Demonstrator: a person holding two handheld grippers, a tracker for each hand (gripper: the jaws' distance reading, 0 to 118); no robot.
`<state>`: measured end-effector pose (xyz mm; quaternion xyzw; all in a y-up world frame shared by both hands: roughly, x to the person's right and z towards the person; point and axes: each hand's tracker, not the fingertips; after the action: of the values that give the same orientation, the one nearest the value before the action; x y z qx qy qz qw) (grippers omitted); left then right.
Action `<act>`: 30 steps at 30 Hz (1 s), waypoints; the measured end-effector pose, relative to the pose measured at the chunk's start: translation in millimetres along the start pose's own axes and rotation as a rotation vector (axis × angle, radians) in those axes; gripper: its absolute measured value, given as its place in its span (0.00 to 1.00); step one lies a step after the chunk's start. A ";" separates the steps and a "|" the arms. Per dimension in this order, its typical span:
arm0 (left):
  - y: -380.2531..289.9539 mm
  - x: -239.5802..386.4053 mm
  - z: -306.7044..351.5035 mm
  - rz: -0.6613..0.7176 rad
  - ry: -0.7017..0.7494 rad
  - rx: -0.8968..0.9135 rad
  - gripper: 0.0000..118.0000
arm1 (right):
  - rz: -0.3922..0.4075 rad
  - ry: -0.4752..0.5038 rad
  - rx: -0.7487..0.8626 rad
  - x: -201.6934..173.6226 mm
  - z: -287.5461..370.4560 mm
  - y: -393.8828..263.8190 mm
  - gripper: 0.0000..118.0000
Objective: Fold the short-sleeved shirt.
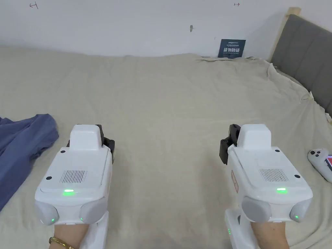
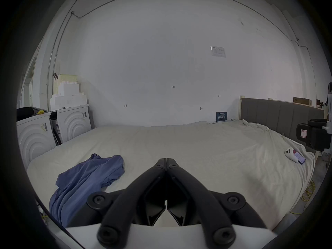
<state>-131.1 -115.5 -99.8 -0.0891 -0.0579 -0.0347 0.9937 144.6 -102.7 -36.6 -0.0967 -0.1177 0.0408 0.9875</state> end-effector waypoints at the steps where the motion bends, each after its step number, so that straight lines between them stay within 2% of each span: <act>1: -0.2 0.1 0.0 0.000 -0.001 0.001 0.00 | 0.001 0.000 0.001 0.1 0.1 0.0 0.00; 11: 1.7 0.1 -2.5 0.010 0.000 -0.015 0.00 | 0.007 0.001 -0.010 -0.3 -1.2 0.5 0.00; 12: 4.2 -1.1 -4.5 0.009 -0.003 -0.020 0.00 | 0.020 0.000 -0.022 0.2 -3.4 2.4 0.00; 13: 6.5 -1.0 -8.5 -0.041 0.013 -0.020 0.00 | 0.073 -0.003 -0.035 0.5 -6.8 6.1 0.00; 14: 9.5 2.1 -12.5 -0.165 0.036 -0.006 0.00 | 0.153 -0.002 -0.047 -0.7 -11.1 11.2 0.00; 15: 13.7 8.4 -15.7 -0.364 0.050 0.024 0.00 | 0.327 -0.002 -0.041 -4.9 -16.5 18.2 0.00; 16: 15.6 17.3 -18.0 -0.601 0.092 0.094 0.00 | 0.572 -0.036 0.011 -13.4 -20.7 23.0 0.00; 17: 16.0 24.3 -19.2 -0.794 0.116 0.150 0.00 | 0.770 -0.059 0.046 -20.7 -23.6 25.5 0.00; 18: 14.8 30.7 -20.0 -1.010 0.118 0.221 0.00 | 1.002 -0.066 0.109 -27.0 -24.9 26.7 0.00; 19: 11.5 34.5 -20.4 -1.205 0.105 0.291 0.00 | 1.184 -0.056 0.160 -31.5 -26.0 27.9 0.00; 21: 2.6 38.7 -20.2 -1.546 0.075 0.416 0.00 | 1.498 -0.013 0.274 -35.6 -24.7 24.7 0.00; 22: -2.9 39.1 -18.9 -1.684 0.048 0.472 0.00 | 1.686 -0.002 0.334 -36.5 -24.0 18.9 0.00; 23: -6.4 39.0 -16.8 -1.770 0.011 0.511 0.00 | 1.819 0.006 0.384 -35.3 -23.6 13.3 0.00; 24: -9.5 38.8 -13.5 -1.826 -0.037 0.552 0.00 | 1.919 0.040 0.419 -31.1 -22.2 8.3 0.00; 25: -11.5 36.6 -9.9 -1.856 -0.073 0.581 0.00 | 1.982 0.088 0.435 -29.1 -19.6 6.0 0.00; 27: -13.8 37.8 -5.4 -1.851 -0.085 0.578 0.00 | 1.977 0.121 0.426 -30.5 -14.9 5.4 0.00; 28: -12.7 37.3 -3.6 -1.826 -0.096 0.570 0.00 | 1.925 0.107 0.421 -29.1 -12.3 9.7 0.00; 30: -4.7 33.1 -3.0 -1.701 -0.103 0.528 0.00 | 1.674 0.097 0.342 -32.6 -11.1 25.2 0.00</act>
<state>-98.4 -122.6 -97.9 0.2146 -0.1553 -0.7417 0.6162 114.3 -83.4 -59.6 -0.0031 0.0427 0.7698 0.6369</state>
